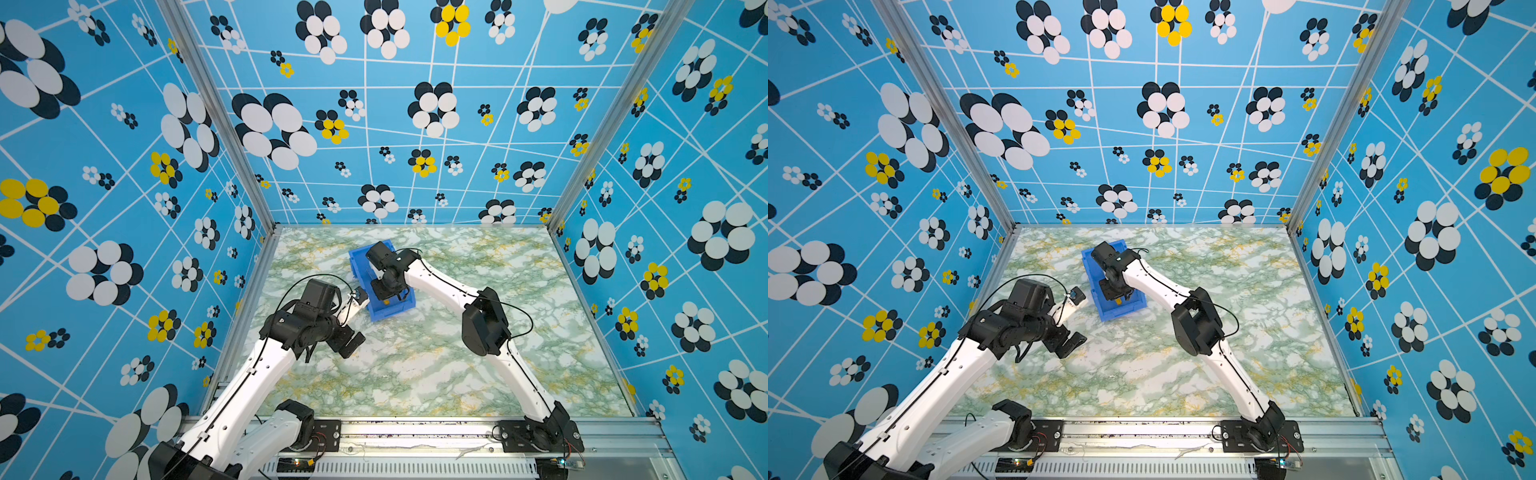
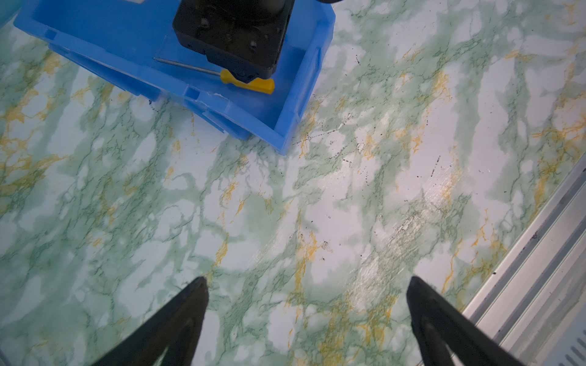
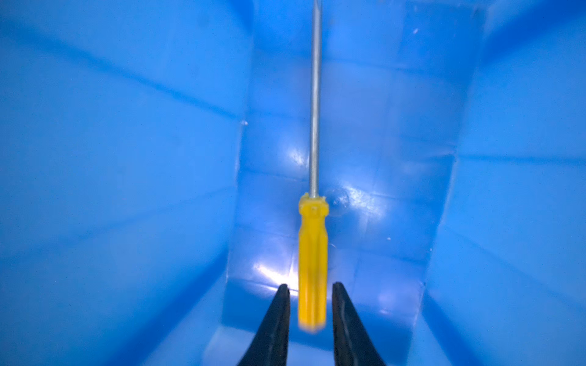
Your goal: Put the screwdriver in the bin
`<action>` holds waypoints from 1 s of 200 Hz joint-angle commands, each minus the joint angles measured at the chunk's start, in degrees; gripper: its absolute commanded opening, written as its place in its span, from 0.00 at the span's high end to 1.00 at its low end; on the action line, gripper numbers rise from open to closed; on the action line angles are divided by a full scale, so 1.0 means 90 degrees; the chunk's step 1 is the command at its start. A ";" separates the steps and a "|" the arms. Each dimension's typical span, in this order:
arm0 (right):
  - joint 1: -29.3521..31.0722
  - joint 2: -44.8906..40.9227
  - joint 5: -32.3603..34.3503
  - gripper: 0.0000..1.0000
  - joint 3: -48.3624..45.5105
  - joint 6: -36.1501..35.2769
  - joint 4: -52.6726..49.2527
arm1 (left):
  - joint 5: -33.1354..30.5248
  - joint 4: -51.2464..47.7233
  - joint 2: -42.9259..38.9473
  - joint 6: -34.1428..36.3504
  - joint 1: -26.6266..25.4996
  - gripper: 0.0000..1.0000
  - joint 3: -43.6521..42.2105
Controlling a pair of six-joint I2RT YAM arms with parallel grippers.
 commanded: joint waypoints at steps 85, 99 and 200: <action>-0.0006 -0.0136 0.0279 0.67 0.0610 -0.0073 -0.0634 | -0.0026 -0.0013 0.0032 -0.0061 -0.0039 0.01 0.0278; -0.0006 -0.0335 0.0302 0.66 0.0603 -0.0074 -0.0657 | -0.0127 -0.0003 0.0043 -0.0094 -0.0046 0.01 0.0302; -0.0158 -0.4051 0.0569 0.59 -0.3310 0.0276 0.0894 | -0.0394 0.0285 0.0599 -0.1092 0.1232 0.01 0.0949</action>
